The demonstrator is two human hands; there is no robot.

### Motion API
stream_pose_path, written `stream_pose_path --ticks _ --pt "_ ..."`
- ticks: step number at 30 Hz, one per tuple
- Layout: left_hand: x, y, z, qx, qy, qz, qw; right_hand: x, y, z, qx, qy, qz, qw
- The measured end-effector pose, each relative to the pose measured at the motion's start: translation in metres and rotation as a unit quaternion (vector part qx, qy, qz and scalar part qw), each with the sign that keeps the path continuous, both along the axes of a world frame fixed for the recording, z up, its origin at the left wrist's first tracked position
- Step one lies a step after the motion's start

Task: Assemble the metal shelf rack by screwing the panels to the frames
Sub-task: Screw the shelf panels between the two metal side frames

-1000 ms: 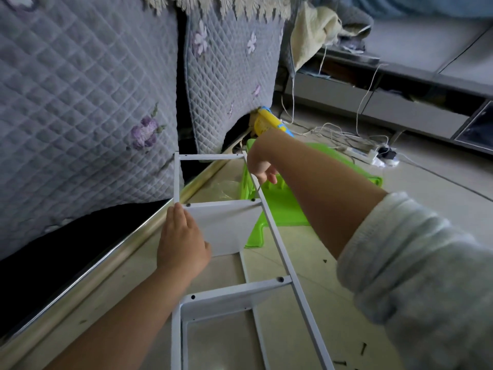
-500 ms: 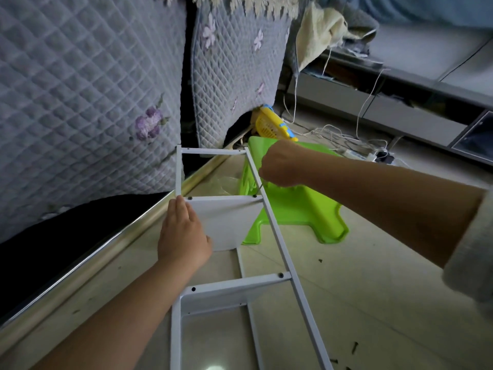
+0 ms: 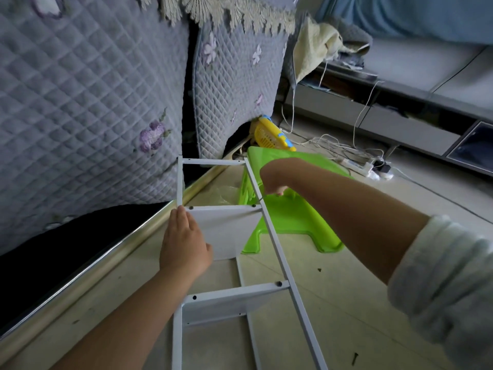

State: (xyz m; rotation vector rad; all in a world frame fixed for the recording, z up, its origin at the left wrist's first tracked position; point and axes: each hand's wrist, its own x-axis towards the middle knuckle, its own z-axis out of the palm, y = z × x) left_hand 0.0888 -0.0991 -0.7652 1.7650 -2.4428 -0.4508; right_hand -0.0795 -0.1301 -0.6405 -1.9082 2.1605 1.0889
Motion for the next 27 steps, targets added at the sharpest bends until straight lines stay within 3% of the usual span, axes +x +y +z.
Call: stream_pose_path --ticks 7,13,18,27 --pt "0.01 -0.014 -0.001 0.024 0.055 -0.023 0.998 0.008 0.031 0.009 -0.1 0.031 0.019 0.994" --pt "0.01 -0.01 0.0 0.02 0.146 0.045 0.988 0.035 0.04 -0.015 -0.197 -0.061 0.117 0.971" --pt "0.012 -0.011 -0.001 0.029 0.14 0.055 0.988 0.053 0.024 -0.026 -0.238 -0.147 0.171 0.945" --pt "0.013 -0.004 0.001 0.002 0.092 0.053 0.994 0.066 0.009 -0.027 -0.237 -0.154 0.19 0.94"
